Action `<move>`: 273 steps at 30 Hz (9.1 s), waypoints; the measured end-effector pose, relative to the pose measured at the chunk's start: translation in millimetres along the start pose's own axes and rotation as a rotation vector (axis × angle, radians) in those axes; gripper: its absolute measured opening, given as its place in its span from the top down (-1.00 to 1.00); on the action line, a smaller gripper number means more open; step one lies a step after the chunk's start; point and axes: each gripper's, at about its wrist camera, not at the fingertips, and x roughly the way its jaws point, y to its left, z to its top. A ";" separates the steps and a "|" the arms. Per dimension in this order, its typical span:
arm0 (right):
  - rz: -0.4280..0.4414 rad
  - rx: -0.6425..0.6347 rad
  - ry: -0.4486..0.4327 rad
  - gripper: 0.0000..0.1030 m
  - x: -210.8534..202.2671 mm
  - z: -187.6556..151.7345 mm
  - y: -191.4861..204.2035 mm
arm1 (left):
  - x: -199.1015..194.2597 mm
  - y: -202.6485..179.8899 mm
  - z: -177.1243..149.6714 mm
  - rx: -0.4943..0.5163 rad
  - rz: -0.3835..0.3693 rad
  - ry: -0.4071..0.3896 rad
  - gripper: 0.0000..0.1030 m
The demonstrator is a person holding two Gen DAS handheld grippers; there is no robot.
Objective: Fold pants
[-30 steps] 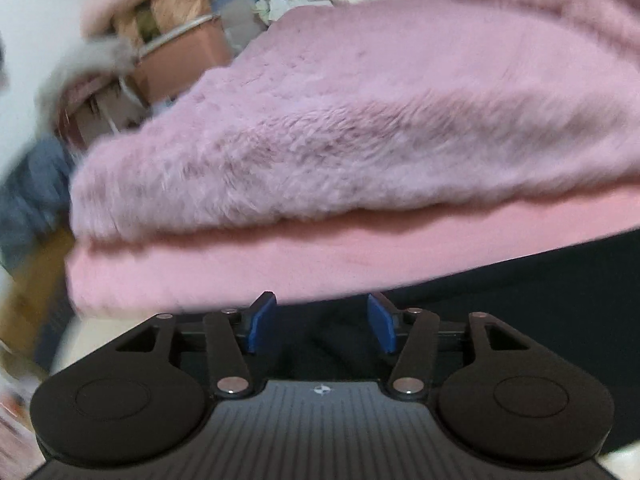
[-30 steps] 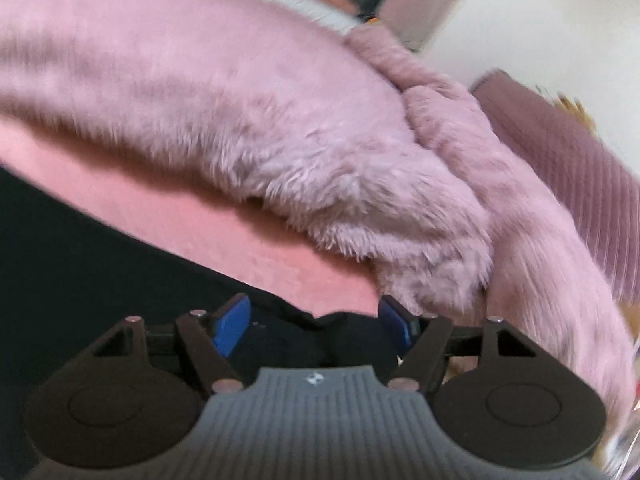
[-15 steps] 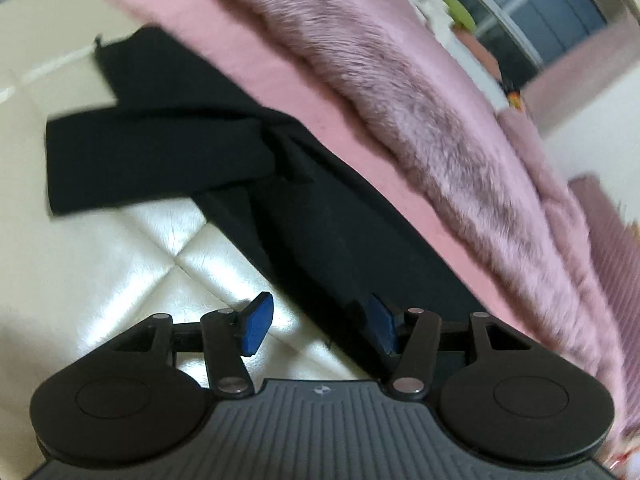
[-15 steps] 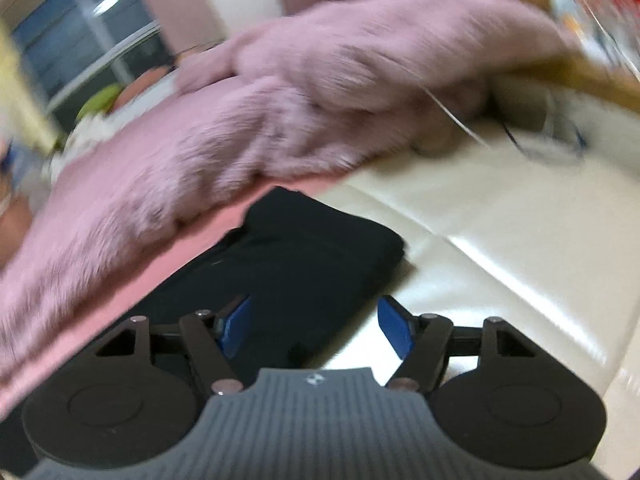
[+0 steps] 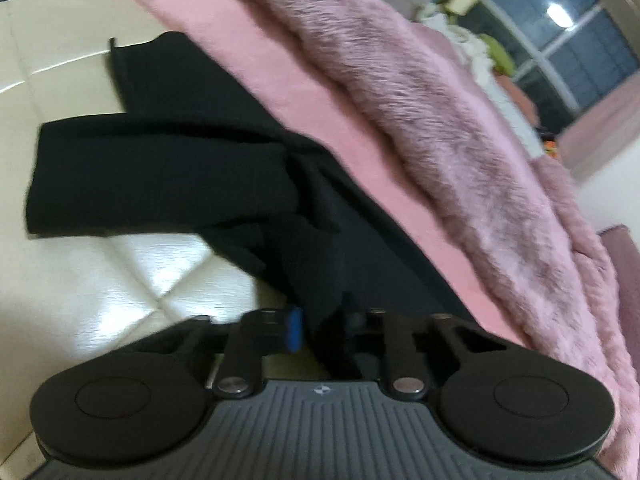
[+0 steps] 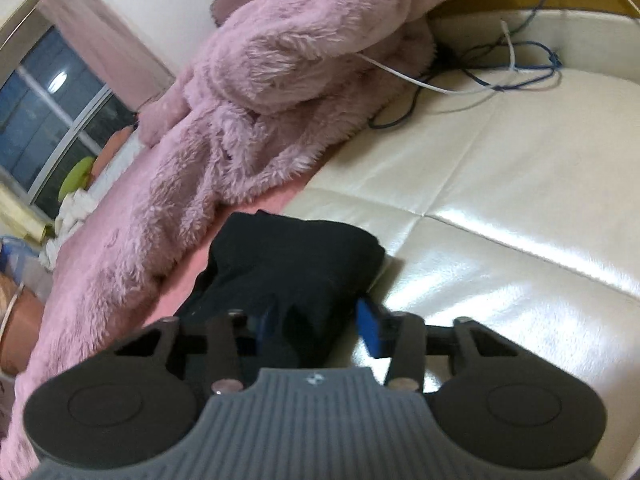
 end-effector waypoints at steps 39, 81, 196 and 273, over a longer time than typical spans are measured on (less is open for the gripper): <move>-0.086 -0.617 0.014 0.35 -111.4 58.8 -9.4 | -122.7 1.4 -86.7 0.190 0.063 0.287 -0.02; 0.038 -1.229 0.482 0.39 72.2 93.2 29.2 | -136.3 -13.7 -29.9 0.585 0.188 0.143 -0.15; 0.041 -0.984 0.216 0.45 -120.5 -175.3 111.8 | -137.7 141.5 73.4 0.121 0.042 0.097 0.15; 0.320 -1.271 0.329 0.41 -171.1 -242.6 136.2 | -151.3 165.2 62.3 -0.119 0.120 -0.088 0.95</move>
